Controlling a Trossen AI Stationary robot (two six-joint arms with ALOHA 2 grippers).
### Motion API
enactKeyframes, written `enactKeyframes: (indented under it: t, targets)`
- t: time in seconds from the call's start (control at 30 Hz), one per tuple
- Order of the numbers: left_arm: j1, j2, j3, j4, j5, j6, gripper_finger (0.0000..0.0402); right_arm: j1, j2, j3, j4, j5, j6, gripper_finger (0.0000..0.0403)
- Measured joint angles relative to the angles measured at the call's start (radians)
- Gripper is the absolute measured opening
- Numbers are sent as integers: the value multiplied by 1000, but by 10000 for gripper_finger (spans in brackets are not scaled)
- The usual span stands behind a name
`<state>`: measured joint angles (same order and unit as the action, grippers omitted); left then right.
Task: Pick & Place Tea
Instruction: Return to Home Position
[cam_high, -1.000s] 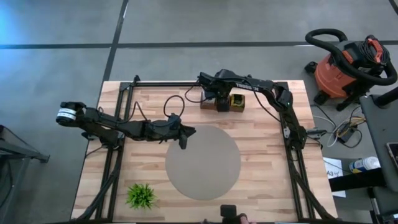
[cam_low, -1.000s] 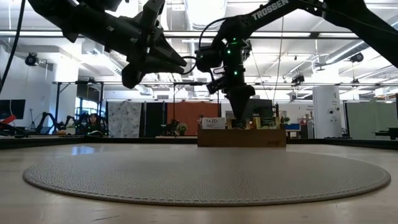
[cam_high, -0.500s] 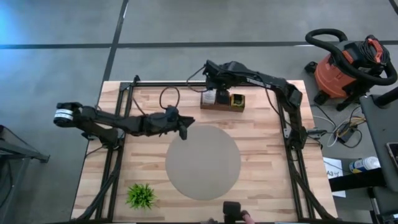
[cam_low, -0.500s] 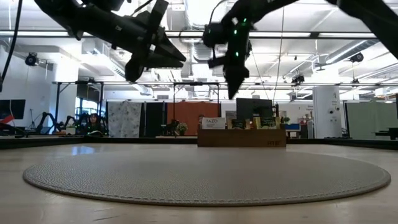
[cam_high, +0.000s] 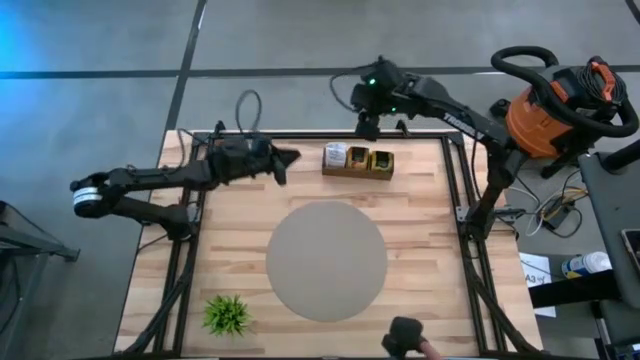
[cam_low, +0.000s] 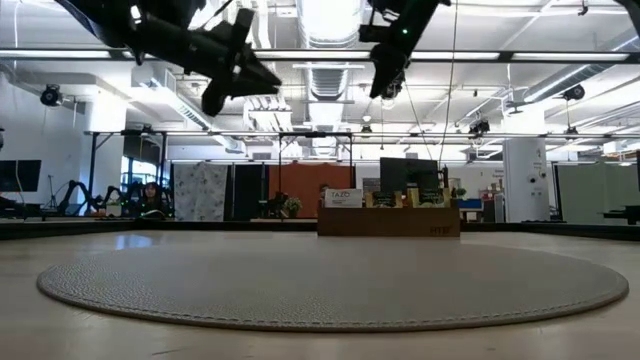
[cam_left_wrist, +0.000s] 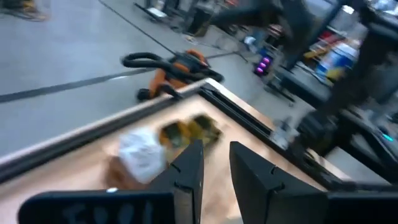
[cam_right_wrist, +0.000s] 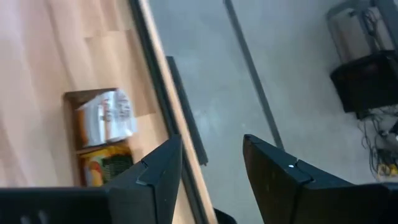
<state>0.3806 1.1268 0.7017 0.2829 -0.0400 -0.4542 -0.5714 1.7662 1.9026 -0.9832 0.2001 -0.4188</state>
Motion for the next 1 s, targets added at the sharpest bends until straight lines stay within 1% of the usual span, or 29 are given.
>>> enactKeyframes:
  t: [0.1,0.2,0.3,0.43,0.57,0.63,0.73,0.8,0.87,1.0]
  targets:
    - [94,-30,0,-34,77,-15,74,-35,-13,0,6,-20,-4,169]
    - [143,-70,0,-123,138,-70,74,-64,-14,0,34,-72,13,169]
    - [150,-120,-1,-265,138,-88,74,-75,-14,-1,57,-81,60,169]
    - [148,-208,-1,-413,152,-138,74,-77,-14,-1,91,-80,113,169]
    - [134,-316,-10,-498,181,-52,74,-70,-14,-1,97,-92,207,169]
    - [135,-386,-43,-494,179,-10,74,-63,-14,-2,94,-114,235,169]
    - [136,-498,-121,-460,181,-12,74,-47,-14,-6,62,-128,265,169]
    - [133,-579,-193,-404,220,-16,74,-38,-16,-15,31,-132,281,167]
    - [132,-655,-272,-296,275,-28,74,-25,-30,-40,28,-133,296,164]
    - [132,-790,-418,-141,352,-57,74,2,-95,-124,68,-132,348,152]
